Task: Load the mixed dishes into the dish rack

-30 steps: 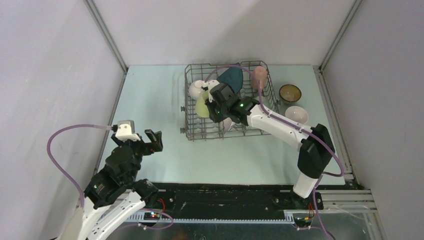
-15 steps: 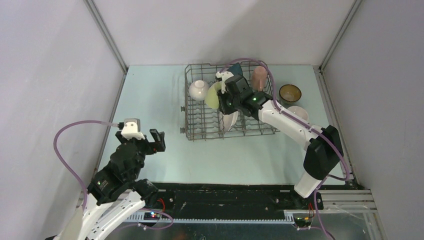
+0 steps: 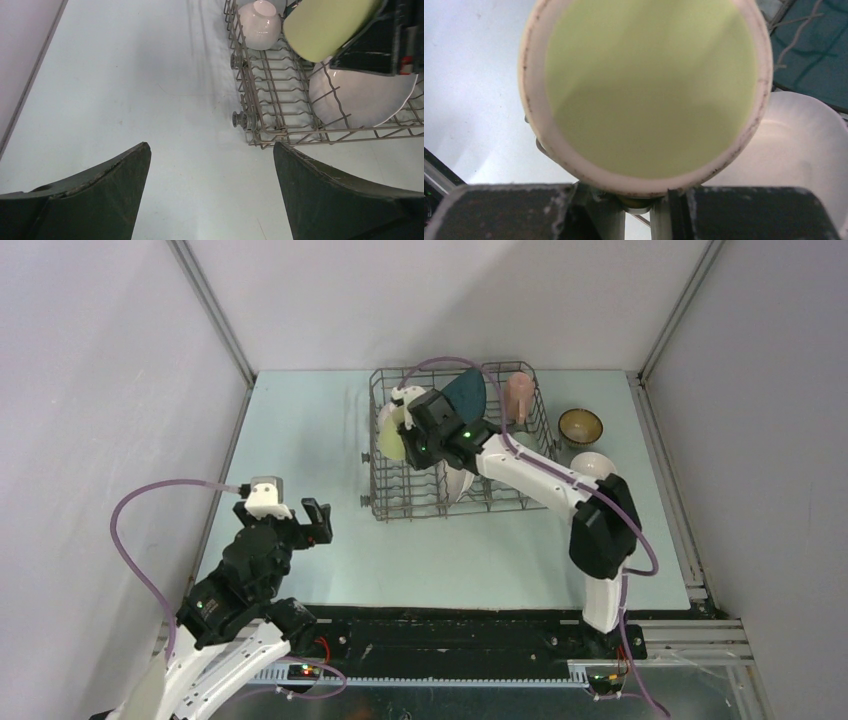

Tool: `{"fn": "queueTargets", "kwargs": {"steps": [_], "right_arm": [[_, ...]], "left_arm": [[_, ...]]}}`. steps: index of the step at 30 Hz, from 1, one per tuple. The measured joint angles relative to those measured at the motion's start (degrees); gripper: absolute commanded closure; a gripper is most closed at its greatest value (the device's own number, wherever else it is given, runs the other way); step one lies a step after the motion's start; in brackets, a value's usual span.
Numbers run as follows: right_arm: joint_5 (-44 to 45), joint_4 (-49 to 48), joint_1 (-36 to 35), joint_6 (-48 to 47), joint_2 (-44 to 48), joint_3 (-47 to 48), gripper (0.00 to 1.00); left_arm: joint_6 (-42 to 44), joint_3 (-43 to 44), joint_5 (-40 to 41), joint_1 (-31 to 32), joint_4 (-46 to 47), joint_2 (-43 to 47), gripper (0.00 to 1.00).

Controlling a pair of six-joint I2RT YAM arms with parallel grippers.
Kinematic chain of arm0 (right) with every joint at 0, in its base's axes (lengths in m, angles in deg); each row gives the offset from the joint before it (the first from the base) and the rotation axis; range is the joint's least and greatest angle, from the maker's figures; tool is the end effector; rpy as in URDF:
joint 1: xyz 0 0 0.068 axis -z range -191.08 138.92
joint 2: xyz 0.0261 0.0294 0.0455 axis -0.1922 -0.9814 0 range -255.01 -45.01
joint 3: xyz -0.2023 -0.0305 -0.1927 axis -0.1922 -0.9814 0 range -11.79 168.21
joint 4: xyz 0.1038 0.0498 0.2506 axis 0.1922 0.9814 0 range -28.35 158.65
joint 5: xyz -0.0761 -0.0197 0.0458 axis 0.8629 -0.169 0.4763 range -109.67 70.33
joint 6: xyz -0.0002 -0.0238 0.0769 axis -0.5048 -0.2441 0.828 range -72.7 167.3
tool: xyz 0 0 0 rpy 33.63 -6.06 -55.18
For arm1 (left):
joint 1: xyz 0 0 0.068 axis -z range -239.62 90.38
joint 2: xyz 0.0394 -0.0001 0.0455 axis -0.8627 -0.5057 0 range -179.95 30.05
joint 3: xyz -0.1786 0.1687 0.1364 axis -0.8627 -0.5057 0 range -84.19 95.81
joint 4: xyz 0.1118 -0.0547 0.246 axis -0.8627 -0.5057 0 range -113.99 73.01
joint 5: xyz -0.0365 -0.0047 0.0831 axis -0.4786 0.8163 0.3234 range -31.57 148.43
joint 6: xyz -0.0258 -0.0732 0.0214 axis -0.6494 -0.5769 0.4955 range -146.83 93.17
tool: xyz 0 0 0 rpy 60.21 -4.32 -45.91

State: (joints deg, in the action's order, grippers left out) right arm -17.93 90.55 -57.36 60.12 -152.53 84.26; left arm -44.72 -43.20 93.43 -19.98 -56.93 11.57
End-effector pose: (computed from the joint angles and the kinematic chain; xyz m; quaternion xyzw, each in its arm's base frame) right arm 0.3322 0.3442 0.2874 -0.2551 0.8710 0.1950 0.3718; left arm 0.1055 -0.0354 0.3157 -0.0297 0.7885 -0.0591 0.6115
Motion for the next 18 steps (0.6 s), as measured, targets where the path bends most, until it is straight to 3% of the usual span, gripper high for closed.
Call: {"fn": "queueTargets", "kwargs": {"steps": [18], "right_arm": [[9.5, 6.5, -1.4, 0.2, -15.1, 10.5, 1.0]], "left_arm": [[0.0, 0.0, -1.0, 0.0, 0.1, 0.0, 0.0]]}}
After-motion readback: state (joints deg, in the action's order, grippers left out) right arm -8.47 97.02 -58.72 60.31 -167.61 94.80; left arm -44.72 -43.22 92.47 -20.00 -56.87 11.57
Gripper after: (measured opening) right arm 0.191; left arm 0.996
